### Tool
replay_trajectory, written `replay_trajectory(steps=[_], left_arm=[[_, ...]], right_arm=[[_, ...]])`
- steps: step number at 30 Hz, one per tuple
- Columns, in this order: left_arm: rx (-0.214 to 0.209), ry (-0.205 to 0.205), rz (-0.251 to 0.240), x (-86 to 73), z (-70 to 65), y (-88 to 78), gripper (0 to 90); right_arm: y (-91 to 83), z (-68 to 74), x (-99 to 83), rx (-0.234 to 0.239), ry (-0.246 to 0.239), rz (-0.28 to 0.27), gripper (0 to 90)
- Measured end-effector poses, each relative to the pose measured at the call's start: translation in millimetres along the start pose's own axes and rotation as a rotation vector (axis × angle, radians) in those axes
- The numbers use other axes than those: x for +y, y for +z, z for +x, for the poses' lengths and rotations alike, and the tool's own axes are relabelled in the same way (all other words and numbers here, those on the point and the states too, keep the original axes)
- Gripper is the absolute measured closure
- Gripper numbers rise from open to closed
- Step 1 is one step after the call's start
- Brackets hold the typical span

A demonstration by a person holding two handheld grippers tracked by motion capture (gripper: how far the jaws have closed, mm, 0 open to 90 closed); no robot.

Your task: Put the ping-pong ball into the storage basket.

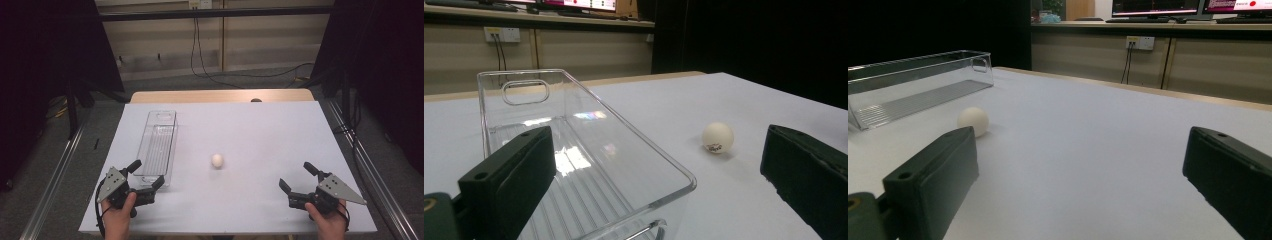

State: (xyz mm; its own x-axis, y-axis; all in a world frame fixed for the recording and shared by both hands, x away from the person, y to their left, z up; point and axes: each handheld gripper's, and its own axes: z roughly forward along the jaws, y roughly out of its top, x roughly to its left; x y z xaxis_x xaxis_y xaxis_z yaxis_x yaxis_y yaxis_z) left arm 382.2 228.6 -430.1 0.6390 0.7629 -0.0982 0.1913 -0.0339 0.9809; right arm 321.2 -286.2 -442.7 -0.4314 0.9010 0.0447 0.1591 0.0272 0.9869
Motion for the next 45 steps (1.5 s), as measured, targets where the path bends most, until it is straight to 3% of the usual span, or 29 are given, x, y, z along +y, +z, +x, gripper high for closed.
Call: replay_trajectory(steps=[14,34,45], left_arm=[[-0.019,-0.014,0.012,2.6,-1.5,3.0,1.5],[-0.085,0.002,0.021,15.0,-21.2,15.5,1.4],[-0.093,-0.001,0.024,20.3,-32.2,24.7,1.4]], right_arm=[[-0.6,1.6,0.8,0.01,-0.006,-0.006,0.9],[-0.8,2.5,1.7,0.026,-0.008,-0.016,1.2],[-0.6,4.2,2.6,0.026,0.01,-0.016,1.2]])
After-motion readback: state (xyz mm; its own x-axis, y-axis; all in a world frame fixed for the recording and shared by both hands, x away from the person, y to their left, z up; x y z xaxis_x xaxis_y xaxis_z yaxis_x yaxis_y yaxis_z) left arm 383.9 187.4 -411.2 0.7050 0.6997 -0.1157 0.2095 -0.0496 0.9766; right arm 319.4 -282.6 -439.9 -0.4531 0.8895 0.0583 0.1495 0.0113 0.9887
